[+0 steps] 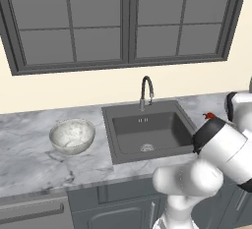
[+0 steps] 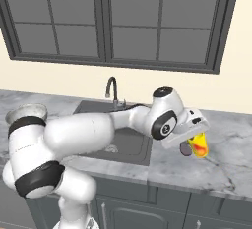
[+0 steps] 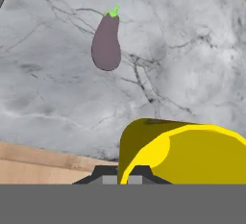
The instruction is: Remove the eggplant and bell pepper from the sink. Then move the bowl and cup from the counter to the sink for washing.
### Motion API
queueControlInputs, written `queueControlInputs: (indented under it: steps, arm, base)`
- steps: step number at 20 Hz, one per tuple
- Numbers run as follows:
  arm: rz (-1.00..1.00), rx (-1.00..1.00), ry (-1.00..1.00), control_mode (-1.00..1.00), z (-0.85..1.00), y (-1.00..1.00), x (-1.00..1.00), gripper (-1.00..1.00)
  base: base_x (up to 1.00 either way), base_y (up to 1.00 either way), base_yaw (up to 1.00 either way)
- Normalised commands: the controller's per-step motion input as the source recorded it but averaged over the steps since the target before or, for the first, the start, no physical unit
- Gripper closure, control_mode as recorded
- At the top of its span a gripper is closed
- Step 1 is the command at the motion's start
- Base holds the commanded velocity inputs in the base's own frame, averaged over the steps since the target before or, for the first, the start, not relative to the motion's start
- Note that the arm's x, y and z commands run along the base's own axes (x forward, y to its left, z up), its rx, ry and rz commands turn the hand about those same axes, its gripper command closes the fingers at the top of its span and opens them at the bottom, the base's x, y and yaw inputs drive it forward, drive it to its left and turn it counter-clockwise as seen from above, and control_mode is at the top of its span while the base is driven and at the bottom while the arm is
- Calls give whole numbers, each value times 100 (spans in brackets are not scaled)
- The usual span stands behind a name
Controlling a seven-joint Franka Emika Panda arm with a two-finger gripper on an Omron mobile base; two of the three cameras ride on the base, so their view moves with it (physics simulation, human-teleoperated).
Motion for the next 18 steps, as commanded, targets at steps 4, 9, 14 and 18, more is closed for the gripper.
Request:
queueControlInputs:
  steps: [4, 9, 14, 18]
  arm:
    - [12, 0, 7, -100, 40, 50, 0, 100]
    - [13, 0, 8, -100, 33, 46, -1, 100]
    - [15, 1, 6, -100, 22, 48, -3, 100]
    - [16, 6, 0, -100, 17, 49, 0, 100]
  base:
    - [0, 0, 0]
    - [0, 0, 0]
    - [0, 0, 0]
    - [0, 0, 0]
